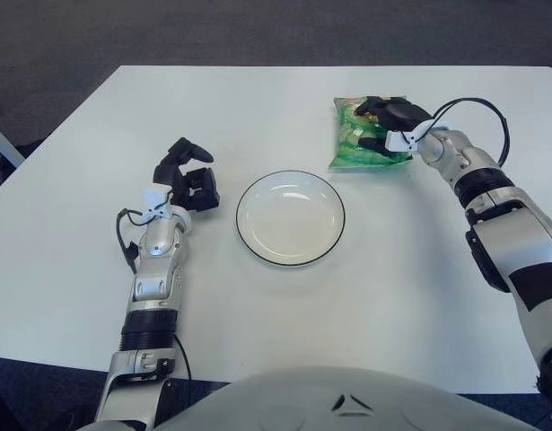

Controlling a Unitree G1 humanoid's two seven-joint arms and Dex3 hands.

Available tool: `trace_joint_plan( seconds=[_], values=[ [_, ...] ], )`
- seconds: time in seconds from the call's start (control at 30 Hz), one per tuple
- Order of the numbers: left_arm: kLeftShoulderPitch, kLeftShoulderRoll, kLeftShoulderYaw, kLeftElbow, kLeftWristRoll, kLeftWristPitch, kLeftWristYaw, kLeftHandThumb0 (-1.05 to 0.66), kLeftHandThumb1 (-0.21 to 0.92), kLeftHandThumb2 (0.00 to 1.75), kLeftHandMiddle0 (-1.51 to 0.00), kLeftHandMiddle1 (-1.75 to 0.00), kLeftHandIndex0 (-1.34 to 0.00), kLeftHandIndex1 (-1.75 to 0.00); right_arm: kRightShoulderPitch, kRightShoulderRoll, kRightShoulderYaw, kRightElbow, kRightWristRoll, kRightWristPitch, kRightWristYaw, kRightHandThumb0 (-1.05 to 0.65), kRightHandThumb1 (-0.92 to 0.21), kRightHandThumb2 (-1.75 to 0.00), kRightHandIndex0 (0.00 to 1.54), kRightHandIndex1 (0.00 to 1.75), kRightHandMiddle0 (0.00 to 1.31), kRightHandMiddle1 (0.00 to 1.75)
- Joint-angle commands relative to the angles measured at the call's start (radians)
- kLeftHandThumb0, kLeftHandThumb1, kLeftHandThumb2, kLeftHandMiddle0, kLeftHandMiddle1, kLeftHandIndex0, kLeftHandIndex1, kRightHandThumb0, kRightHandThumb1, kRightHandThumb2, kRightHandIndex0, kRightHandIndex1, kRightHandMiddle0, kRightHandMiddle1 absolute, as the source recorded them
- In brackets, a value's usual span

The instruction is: Put the snack into the plate.

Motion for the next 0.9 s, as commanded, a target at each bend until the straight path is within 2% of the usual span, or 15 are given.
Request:
trace_joint_plan(
  seconds=[0.0,0.4,0.73,0.77,0.8,0.87],
  values=[
    [0.126,-0.057,-0.008,0.054,-0.011,0.001,-0.008,-0.49,0.29,1.35,-1.35,-1.75,-0.64,-1.75,0.046,0.026,0.016,0.033,0.006,0.022,0.063,-1.02,-0.92,-0.85,0.0,0.06,0.0,0.65],
    [0.14,-0.041,-0.015,0.038,0.007,-0.005,-0.015,-0.49,0.29,1.36,-1.34,-1.75,-0.64,-1.75,0.084,0.049,0.025,0.076,0.028,0.079,0.123,-1.04,-0.92,-0.83,0.0,0.01,0.0,0.65],
    [0.144,-0.043,-0.014,0.029,0.009,0.001,-0.008,-0.49,0.29,1.36,-1.35,-1.75,-0.64,-1.75,0.124,0.038,0.034,0.123,0.031,0.11,0.092,-1.01,-0.92,-0.79,0.05,0.03,0.0,0.75],
    [0.145,-0.043,-0.014,0.029,0.008,0.0,-0.009,-0.49,0.29,1.36,-1.35,-1.75,-0.64,-1.75,0.124,0.038,0.035,0.121,0.03,0.109,0.09,-0.99,-0.92,-0.77,0.08,0.05,0.0,0.78],
    [0.145,-0.044,-0.014,0.029,0.008,0.0,-0.009,-0.49,0.29,1.35,-1.35,-1.75,-0.64,-1.75,0.123,0.038,0.036,0.118,0.03,0.108,0.089,-0.94,-0.92,-0.71,0.04,0.28,0.0,0.87],
    [0.144,-0.045,-0.013,0.029,0.008,0.002,-0.006,-0.49,0.29,1.35,-1.34,-1.75,-0.64,-1.75,0.12,0.035,0.048,0.107,0.018,0.1,0.068,-0.92,-0.92,-0.68,0.02,0.41,0.0,0.92]
  ],
)
